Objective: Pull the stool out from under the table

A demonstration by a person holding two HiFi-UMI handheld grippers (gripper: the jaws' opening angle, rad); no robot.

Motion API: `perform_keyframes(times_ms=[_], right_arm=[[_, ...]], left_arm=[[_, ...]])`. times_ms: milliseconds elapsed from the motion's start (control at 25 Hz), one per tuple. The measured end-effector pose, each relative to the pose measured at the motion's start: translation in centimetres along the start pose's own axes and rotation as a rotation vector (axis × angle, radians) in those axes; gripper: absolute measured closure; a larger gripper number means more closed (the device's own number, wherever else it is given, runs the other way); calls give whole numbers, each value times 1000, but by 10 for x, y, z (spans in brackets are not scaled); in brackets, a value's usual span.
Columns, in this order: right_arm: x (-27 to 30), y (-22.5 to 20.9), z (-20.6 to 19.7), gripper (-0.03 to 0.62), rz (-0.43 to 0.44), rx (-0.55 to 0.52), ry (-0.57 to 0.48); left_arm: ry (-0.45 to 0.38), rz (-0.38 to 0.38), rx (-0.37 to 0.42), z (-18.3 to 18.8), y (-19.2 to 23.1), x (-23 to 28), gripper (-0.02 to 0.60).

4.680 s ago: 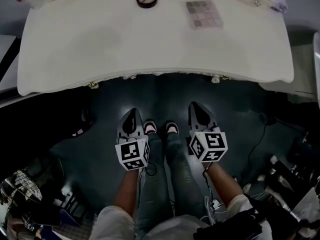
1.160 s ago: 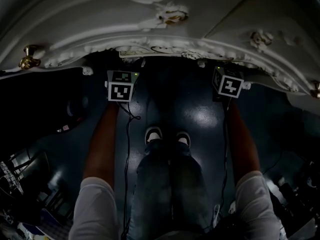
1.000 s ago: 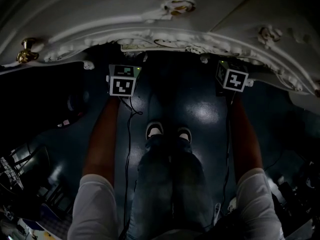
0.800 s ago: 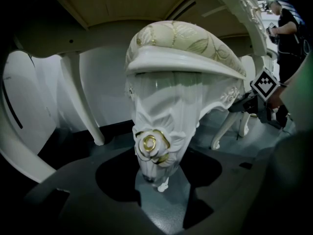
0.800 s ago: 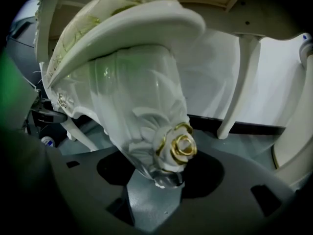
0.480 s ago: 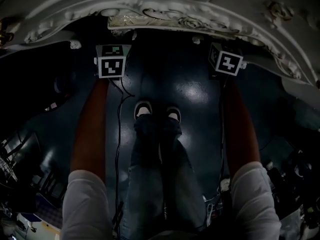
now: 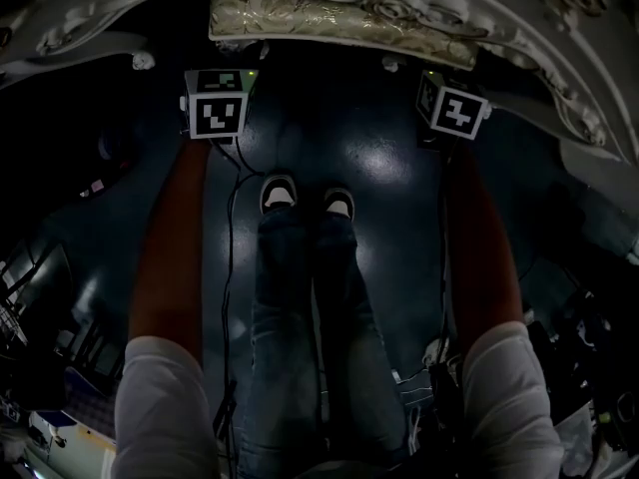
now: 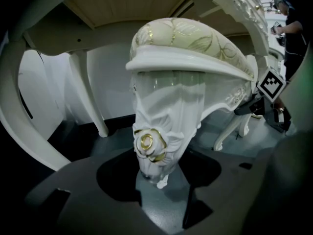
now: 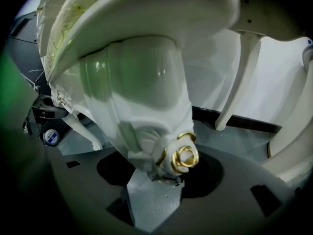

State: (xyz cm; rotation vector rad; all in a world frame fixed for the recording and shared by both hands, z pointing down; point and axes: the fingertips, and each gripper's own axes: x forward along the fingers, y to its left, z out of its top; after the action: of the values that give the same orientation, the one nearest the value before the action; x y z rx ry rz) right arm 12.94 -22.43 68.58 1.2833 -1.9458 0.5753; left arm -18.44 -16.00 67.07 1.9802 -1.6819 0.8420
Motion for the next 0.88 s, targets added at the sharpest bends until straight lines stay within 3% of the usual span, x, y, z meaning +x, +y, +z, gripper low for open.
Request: perform_keyframes(times_ms=[520,680,880], right_arm=[[-25,8,-31,336,-1,-2,32],[-49,-4,-45,336,-5,10,37],[-57,8,-63,336,17,12,37]], left_arm=[[98,-11,9,-29,-14,-23,327],[130,-15,17,-30,-36,-41,327],[112,-4,9,-47,-41,-56,330]])
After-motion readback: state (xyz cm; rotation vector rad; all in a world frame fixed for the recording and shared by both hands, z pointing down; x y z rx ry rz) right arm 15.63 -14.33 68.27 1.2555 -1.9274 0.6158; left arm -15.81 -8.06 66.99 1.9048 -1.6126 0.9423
